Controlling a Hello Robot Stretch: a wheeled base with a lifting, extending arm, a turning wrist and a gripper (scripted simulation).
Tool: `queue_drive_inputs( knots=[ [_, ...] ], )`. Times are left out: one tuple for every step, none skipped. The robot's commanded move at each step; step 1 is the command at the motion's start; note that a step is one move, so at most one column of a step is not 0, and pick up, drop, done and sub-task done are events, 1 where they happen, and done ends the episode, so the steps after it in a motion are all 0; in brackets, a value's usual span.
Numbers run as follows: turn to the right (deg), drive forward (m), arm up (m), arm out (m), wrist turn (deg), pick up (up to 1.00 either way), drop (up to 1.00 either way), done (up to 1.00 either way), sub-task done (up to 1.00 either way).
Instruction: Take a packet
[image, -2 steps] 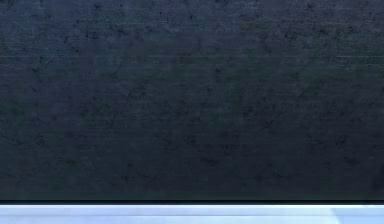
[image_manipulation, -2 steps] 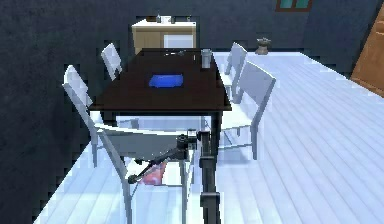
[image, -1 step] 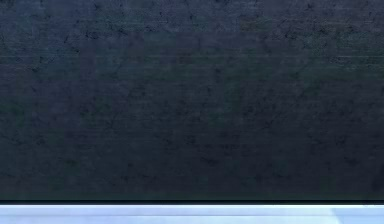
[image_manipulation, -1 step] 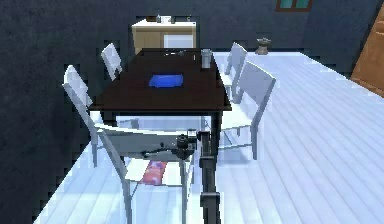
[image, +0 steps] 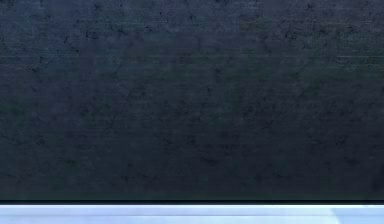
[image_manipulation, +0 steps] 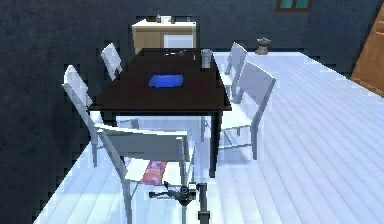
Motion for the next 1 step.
queue_drive_inputs(
  knots=[
    [0.0, 0.0, 0.0, 0.0, 0.0, 1.0, 0.0, 0.0, 0.0]
  ],
)
